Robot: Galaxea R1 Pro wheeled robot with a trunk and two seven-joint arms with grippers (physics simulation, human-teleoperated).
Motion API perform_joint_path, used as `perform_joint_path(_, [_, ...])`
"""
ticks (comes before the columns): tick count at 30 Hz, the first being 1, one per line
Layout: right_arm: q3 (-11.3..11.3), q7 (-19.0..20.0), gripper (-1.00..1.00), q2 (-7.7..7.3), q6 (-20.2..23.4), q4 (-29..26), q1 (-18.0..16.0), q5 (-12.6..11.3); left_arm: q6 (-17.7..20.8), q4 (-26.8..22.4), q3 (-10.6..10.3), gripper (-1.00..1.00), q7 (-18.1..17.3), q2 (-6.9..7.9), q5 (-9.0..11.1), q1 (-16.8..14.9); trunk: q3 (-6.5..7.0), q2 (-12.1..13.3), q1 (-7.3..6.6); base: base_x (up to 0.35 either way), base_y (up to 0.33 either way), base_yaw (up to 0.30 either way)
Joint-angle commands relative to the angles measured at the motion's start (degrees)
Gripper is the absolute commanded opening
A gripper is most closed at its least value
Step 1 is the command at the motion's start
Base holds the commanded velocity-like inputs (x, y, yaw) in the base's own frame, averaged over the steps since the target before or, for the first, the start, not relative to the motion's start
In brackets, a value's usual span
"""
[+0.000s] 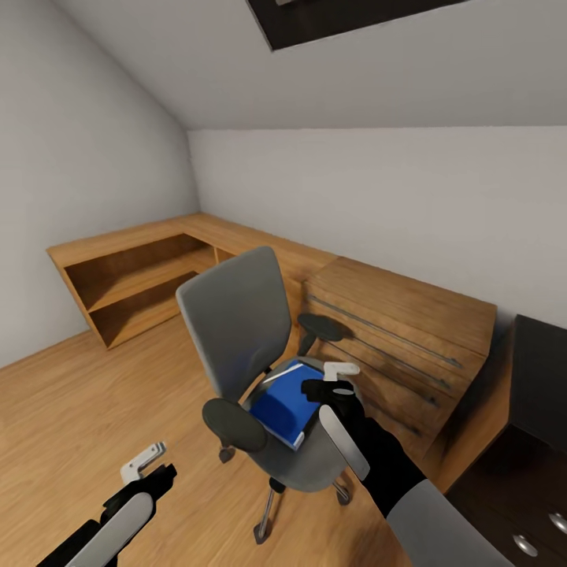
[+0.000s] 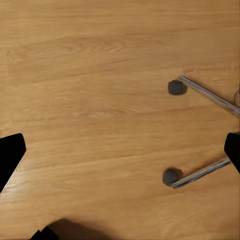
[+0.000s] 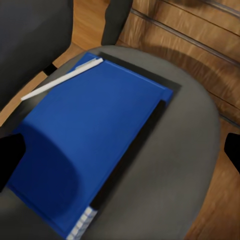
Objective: In the bedroom, organize the workspace by keeping the computer under the desk, ensuring the monitor is on the desk, placing the keyboard on the desk next to the monitor, placing the mouse on the desk next to the keyboard, moving the folder from the swivel chair onto the desk next to the mouse, stacking the notebook on top of the folder with the pen on top of the notebook, and positioning the swivel chair next to the desk.
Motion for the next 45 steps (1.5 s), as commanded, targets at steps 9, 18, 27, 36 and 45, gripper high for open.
perform_joint_path(9, [0.1,-0.5,1.00,0.00,0.1,0.0,0.0,-0.5,0.6,0.5,0.0,1.00,0.5,0.02,-0.1,-0.1,-1.68,-3.7,1.98,0.000,0.000,0.000])
perform_joint_path(18, [1.1,-0.6,1.00,0.06,-2.3,0.0,0.6,-0.4,0.8,0.4,0.0,1.00,0.5,-0.10,-0.3,-0.1,-3.29,-7.3,3.96,0.000,0.000,0.106])
perform_joint_path(27, [1.7,-0.8,1.00,-0.09,-6.2,-0.1,1.3,-0.1,0.9,0.8,0.0,1.00,0.5,-0.14,-0.3,-0.1,-4.54,-10.9,5.93,0.000,0.000,0.175])
perform_joint_path(36, [1.6,-0.8,1.00,-0.20,-7.7,-0.4,2.0,0.1,0.8,0.8,-2.3,1.00,0.6,-0.10,-0.8,-0.1,-4.39,-11.3,6.15,0.000,0.000,0.009])
perform_joint_path(45, [1.5,-0.6,1.00,-0.37,-7.7,-0.1,2.0,0.0,0.4,0.8,-5.5,1.00,0.5,-0.05,-7.4,-0.1,-4.39,-11.3,6.15,0.177,0.000,0.000])
